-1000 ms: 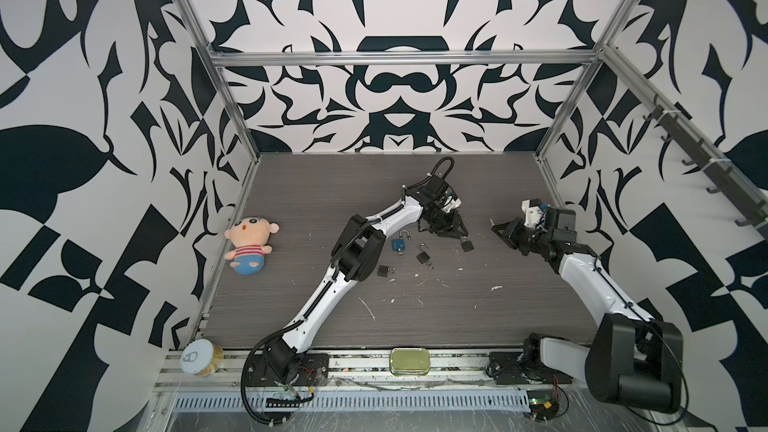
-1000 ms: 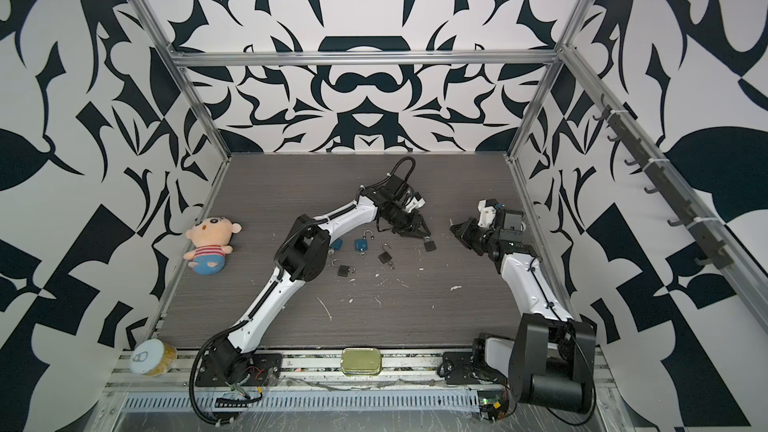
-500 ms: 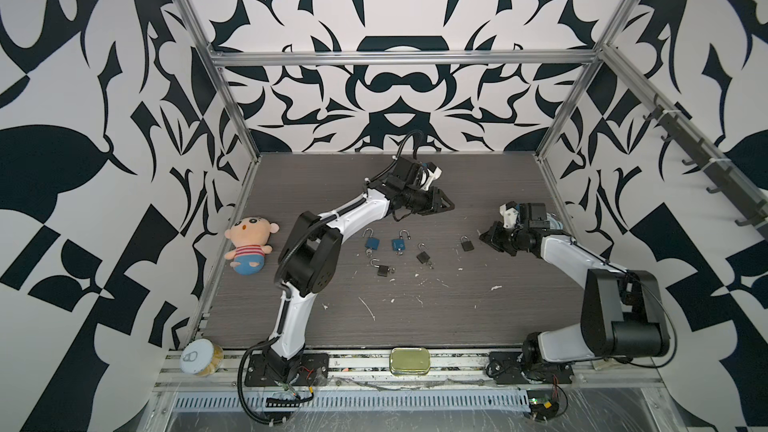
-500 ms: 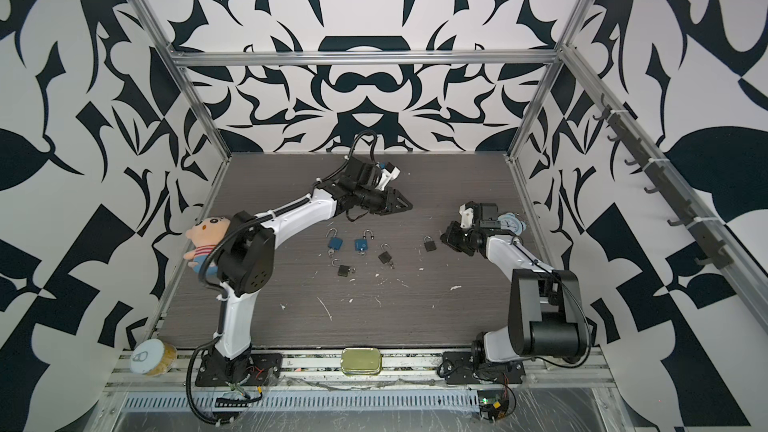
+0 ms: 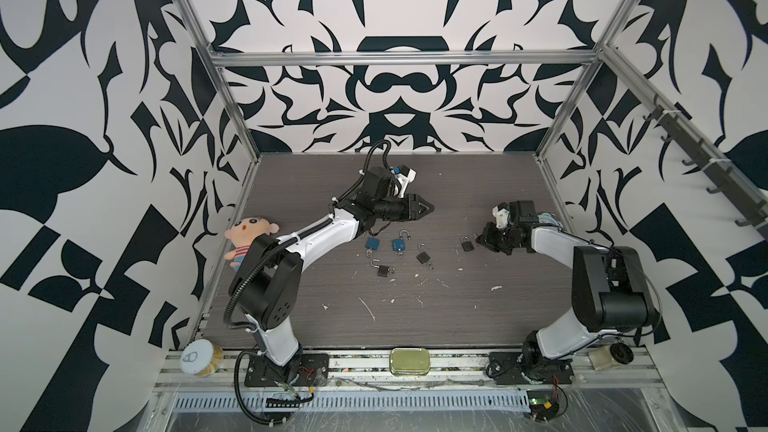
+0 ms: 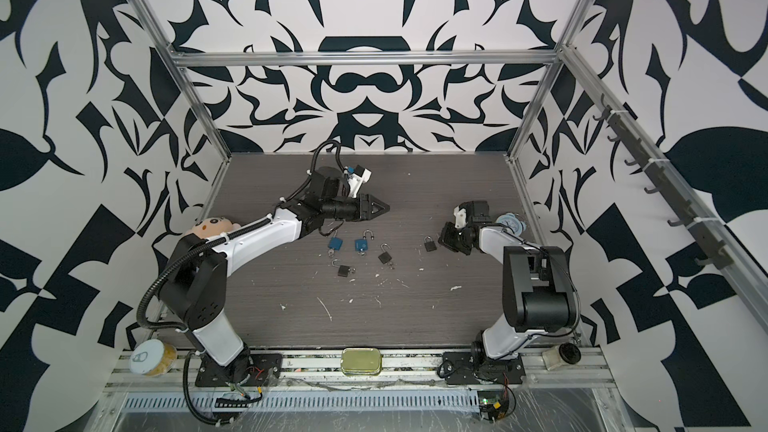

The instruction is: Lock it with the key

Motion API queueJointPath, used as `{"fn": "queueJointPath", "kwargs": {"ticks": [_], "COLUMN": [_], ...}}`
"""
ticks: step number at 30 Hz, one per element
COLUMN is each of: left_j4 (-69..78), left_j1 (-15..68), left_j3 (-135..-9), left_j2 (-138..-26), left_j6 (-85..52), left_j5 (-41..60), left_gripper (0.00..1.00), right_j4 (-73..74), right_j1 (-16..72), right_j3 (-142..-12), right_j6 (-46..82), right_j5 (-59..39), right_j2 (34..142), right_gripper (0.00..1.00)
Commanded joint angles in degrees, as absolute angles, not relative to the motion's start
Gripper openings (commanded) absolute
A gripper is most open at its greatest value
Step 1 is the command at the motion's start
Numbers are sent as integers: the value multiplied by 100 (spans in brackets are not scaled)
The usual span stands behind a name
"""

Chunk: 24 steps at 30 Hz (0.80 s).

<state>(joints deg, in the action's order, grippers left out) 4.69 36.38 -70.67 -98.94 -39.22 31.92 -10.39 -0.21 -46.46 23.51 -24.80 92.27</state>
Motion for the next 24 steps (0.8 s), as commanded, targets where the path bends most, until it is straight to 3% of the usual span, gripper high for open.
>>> {"fn": "queueJointPath", "kwargs": {"ticks": [1, 9, 14, 24], "left_j4": [611, 659, 667, 747], "left_j1": [3606, 3590, 3554, 3534], "left_j3": [-6983, -6881, -6779, -6673], "left_j2": [-9695, -9648, -9598, -9530], "left_j6": [-3968, -3999, -3999, -4052], "left_j5": [3105, 3120, 3127, 3099], "left_gripper": [38, 38, 38, 38], "right_j4": [-949, -937, -941, -1256], "right_j1": [44, 79, 105, 148], "right_j3": [-4844, -4877, -4883, -4910], "right_j6": [2244, 2250, 2250, 2180], "right_j5": [-2360, -2294, -2251, -2005], "right_j2": [9245, 9403, 9432, 8976], "right_gripper": [2, 10, 20, 23]}}
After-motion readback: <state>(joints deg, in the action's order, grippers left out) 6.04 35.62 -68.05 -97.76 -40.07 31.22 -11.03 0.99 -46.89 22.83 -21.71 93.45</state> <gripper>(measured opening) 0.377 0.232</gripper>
